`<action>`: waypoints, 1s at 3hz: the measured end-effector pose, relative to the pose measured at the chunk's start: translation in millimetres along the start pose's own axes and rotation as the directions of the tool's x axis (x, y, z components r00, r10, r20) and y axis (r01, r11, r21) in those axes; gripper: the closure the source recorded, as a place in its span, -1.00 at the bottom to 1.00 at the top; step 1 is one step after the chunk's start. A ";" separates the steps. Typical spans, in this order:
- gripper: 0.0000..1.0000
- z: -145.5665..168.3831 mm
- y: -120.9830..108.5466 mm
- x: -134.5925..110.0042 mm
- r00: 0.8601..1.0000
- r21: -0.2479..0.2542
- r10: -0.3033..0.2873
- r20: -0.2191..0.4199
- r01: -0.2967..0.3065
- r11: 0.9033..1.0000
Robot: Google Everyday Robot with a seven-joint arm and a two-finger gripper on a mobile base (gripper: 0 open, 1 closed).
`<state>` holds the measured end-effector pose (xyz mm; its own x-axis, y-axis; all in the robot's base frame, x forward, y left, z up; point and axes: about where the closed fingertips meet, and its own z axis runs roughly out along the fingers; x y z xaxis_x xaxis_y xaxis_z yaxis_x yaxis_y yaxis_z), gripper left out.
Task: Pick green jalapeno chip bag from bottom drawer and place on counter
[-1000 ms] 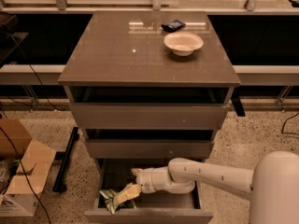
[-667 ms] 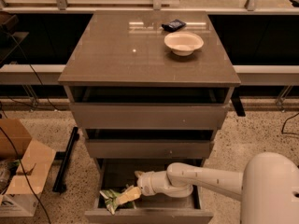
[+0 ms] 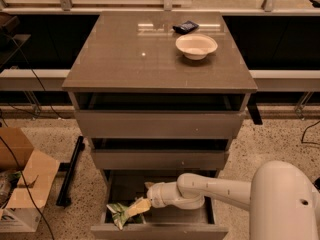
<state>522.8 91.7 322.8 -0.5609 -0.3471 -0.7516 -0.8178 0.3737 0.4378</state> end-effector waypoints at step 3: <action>-1.00 36.2 -45.0 30.0 0.995 0.111 -0.054 -0.088 0.064 0.992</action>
Offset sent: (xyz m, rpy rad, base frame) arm 0.0367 -0.0058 -0.0626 -0.1874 -0.1268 -0.0333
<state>547.4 95.6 262.7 -0.5247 -0.4413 -0.7280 -0.8328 0.4434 0.3314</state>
